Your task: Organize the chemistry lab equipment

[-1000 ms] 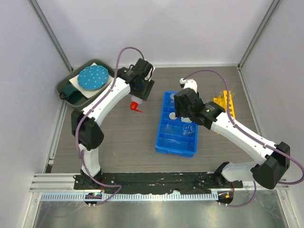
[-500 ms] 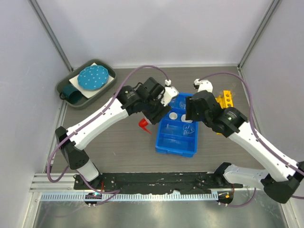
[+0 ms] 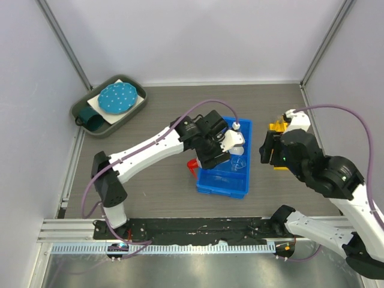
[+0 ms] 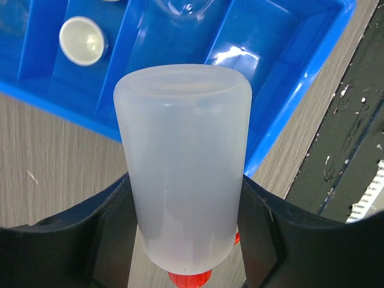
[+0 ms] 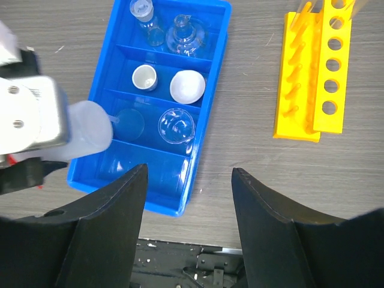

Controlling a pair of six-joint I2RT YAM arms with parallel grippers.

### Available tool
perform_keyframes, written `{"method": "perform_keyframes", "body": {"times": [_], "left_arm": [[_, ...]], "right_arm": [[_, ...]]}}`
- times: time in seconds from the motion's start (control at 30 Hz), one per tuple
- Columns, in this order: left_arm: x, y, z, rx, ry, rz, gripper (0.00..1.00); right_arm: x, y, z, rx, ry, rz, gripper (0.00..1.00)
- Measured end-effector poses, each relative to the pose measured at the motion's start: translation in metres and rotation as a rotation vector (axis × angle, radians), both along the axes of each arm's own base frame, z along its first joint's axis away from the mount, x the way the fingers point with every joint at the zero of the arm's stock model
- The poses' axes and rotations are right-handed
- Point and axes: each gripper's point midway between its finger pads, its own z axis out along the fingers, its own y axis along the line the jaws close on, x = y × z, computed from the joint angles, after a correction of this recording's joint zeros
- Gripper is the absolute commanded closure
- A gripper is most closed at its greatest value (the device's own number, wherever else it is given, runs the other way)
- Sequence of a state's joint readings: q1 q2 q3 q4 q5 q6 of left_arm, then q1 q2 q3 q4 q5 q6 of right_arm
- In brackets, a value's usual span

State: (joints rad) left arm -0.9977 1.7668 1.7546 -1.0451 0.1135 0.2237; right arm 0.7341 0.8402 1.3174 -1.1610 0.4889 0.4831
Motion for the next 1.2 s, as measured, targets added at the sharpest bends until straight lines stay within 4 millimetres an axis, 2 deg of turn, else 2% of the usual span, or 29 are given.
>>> {"method": "perform_keyframes", "body": {"times": [0.17,0.4,0.67,0.9,1.2], "left_arm": [[-0.003,-0.026,-0.010,0.007,0.004,-0.113,0.35],[-0.013,-0.059,-0.022,0.020,0.016,-0.255,0.35],[-0.040,-0.061,-0.045,0.067,0.078,-0.355,0.35],[-0.058,-0.047,-0.074,0.128,0.144,-0.382,0.35],[-0.060,-0.047,-0.075,0.131,0.136,-0.413,0.34]], "right_arm": [[-0.013,-0.011,0.011,0.038,-0.022,-0.009,0.37],[-0.018,-0.015,0.008,0.039,-0.018,-0.010,0.37],[-0.020,-0.017,-0.001,0.022,-0.002,-0.011,0.37],[-0.021,-0.018,-0.006,0.016,0.005,-0.011,0.37],[-0.023,-0.019,-0.007,0.023,0.003,-0.012,0.37]]}}
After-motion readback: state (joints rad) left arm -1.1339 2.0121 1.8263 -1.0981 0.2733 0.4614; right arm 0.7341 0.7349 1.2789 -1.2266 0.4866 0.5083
